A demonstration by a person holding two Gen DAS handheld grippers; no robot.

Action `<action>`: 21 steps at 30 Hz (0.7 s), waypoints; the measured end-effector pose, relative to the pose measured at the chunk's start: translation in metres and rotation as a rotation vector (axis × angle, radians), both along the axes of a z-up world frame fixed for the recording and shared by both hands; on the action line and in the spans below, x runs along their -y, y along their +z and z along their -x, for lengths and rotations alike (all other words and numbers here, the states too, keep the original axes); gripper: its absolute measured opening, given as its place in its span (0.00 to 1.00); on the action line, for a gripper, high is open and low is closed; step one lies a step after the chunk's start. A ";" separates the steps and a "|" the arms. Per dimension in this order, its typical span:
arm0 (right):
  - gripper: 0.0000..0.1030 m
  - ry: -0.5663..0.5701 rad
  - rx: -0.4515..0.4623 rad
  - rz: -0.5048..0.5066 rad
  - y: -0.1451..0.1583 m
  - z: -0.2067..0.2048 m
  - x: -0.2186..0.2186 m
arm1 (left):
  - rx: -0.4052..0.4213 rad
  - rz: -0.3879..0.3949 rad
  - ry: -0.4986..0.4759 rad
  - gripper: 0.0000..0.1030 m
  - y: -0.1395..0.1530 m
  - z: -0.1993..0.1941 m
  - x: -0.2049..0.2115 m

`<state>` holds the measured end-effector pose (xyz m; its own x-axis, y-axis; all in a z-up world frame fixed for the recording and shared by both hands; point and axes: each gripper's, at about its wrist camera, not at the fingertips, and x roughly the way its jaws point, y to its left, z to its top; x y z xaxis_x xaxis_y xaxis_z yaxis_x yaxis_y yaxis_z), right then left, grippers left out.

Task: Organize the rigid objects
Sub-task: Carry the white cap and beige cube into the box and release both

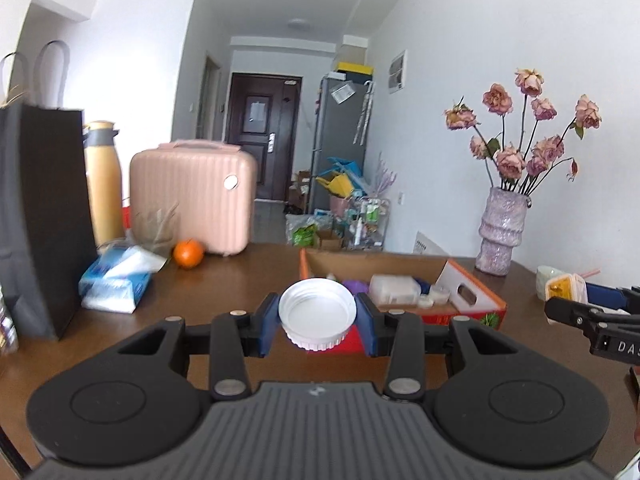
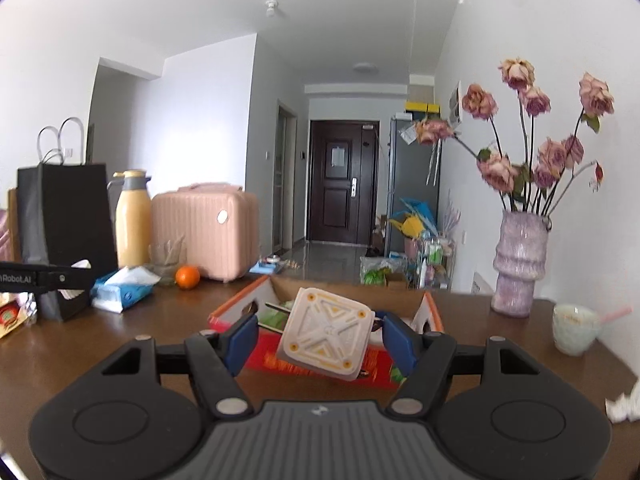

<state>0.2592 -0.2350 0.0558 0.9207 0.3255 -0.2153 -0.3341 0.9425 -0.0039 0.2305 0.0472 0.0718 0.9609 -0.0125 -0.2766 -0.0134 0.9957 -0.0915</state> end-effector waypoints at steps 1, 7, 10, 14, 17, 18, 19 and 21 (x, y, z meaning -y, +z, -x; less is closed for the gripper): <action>0.66 0.002 0.005 -0.008 0.004 -0.008 0.002 | 0.009 -0.007 -0.009 0.40 0.005 -0.010 0.002; 0.66 0.055 -0.058 -0.067 0.029 -0.080 0.018 | -0.006 -0.004 -0.120 0.40 0.031 -0.084 0.008; 0.66 0.104 -0.144 -0.093 0.039 -0.127 0.026 | -0.058 0.026 -0.181 0.40 0.041 -0.132 0.007; 0.66 0.154 -0.284 -0.089 0.035 -0.195 0.030 | -0.181 0.035 -0.247 0.40 0.034 -0.201 0.013; 0.66 0.145 -0.398 -0.063 0.021 -0.246 0.029 | -0.326 0.057 -0.304 0.40 0.011 -0.255 0.021; 0.66 0.138 -0.437 -0.045 0.014 -0.261 0.027 | -0.374 0.050 -0.310 0.40 -0.001 -0.272 0.025; 0.66 0.116 -0.470 -0.035 0.005 -0.276 0.026 | -0.419 0.042 -0.313 0.40 -0.013 -0.287 0.030; 0.66 0.056 -0.520 0.034 -0.014 -0.302 0.016 | -0.502 0.028 -0.322 0.40 -0.040 -0.314 0.037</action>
<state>0.5608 -0.2509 0.0420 0.6705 0.3559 -0.6510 -0.3499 0.9254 0.1456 0.5441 0.0102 0.0320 0.6594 -0.2951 -0.6914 0.2401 0.9542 -0.1783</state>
